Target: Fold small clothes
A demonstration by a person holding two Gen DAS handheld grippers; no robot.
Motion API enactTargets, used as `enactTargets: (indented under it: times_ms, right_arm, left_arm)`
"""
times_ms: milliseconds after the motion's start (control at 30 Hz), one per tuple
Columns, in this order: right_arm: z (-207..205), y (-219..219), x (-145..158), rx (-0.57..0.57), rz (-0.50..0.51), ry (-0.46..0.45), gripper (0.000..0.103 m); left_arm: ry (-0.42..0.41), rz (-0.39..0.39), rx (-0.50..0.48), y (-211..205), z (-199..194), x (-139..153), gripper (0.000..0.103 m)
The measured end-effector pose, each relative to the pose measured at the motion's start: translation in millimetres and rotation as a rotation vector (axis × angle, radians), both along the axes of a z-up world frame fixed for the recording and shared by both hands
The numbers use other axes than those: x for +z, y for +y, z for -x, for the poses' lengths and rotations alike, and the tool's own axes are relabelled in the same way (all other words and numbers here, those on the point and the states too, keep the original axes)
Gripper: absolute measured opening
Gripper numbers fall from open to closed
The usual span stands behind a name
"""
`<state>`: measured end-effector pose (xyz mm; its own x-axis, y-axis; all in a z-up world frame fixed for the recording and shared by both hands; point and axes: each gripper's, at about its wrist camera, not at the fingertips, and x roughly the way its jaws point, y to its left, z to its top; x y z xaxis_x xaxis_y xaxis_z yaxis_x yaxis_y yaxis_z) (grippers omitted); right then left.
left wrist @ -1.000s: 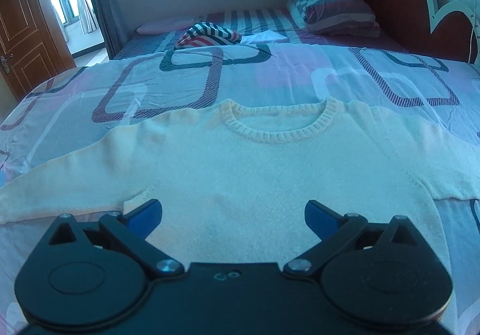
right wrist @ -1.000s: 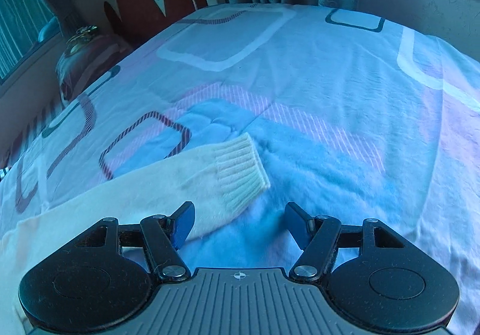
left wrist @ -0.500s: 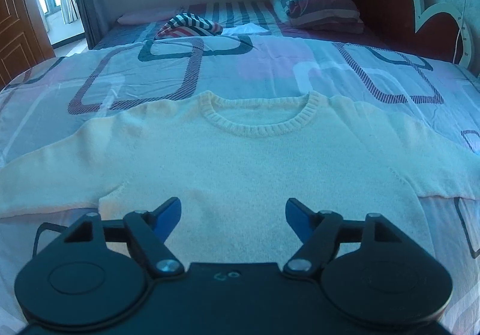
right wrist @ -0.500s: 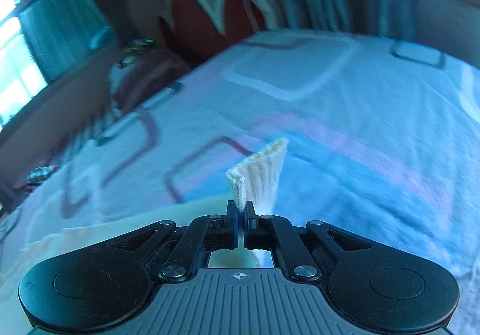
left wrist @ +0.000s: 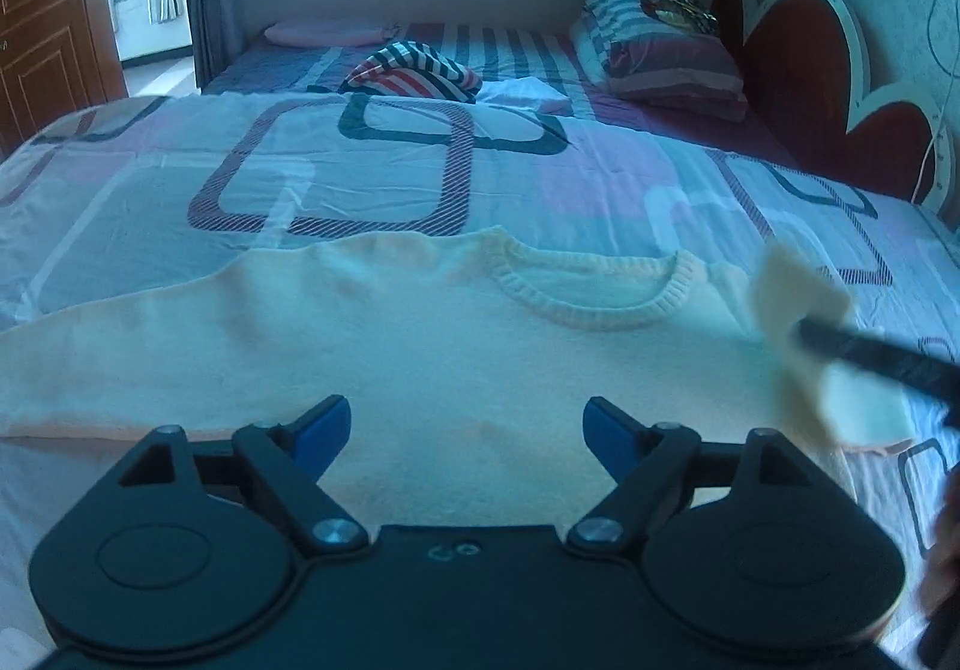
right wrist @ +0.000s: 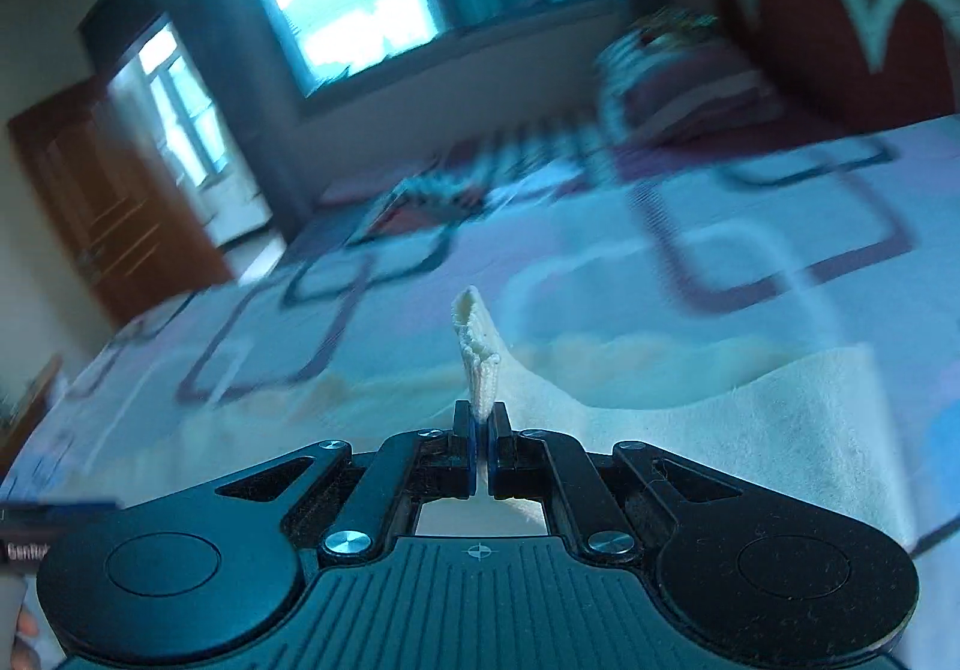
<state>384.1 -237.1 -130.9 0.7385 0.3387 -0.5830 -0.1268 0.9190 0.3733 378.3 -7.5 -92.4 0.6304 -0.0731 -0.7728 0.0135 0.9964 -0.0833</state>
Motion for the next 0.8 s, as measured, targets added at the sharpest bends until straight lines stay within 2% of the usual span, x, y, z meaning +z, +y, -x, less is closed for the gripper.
enactTargets:
  times_ms: [133,200,267,400,500,600,733,800]
  right_arm:
    - [-12.7,54.7,-28.5,0.064,0.024,0.070,0.003]
    - [-15.4,66.7,-37.8,0.077,0.030,0.111,0.019]
    - [-13.7,65.1,-39.4,0.071,0.013,0.116,0.050]
    - [6.7,40.0,-28.3,-0.005,0.086,0.065,0.053]
    - [23.2,14.1,-27.7,-0.068,0.174,0.070,0.053]
    - [40.1,-13.1,-32.2,-0.131,0.208,0.092,0.053]
    - [55.8,-40.9,-41.3,-0.205,0.218,0.126,0.053]
    - [59.6,-50.0,-45.6,-0.229,0.221,0.141,0.053]
  left_arm:
    - [0.014,0.058,-0.007,14.5,-8.8,-6.4,0.088]
    - [0.032,0.082,-0.032,14.3,-15.4,-11.5,0.088]
    - [0.061,0.125,-0.070,9.6,-22.5,-18.1,0.088]
    - [0.151,0.272,-0.133,-7.4,-34.8,-40.1,0.086]
    - [0.199,0.350,-0.149,-23.9,-44.2,-57.2,0.073]
    - [0.258,0.387,-0.153,-41.5,-52.0,-75.4,0.058]
    - [0.219,0.383,-0.123,-52.2,-53.5,-82.6,0.038]
    - [0.209,0.379,-0.099,-53.5,-56.6,-83.4,0.021]
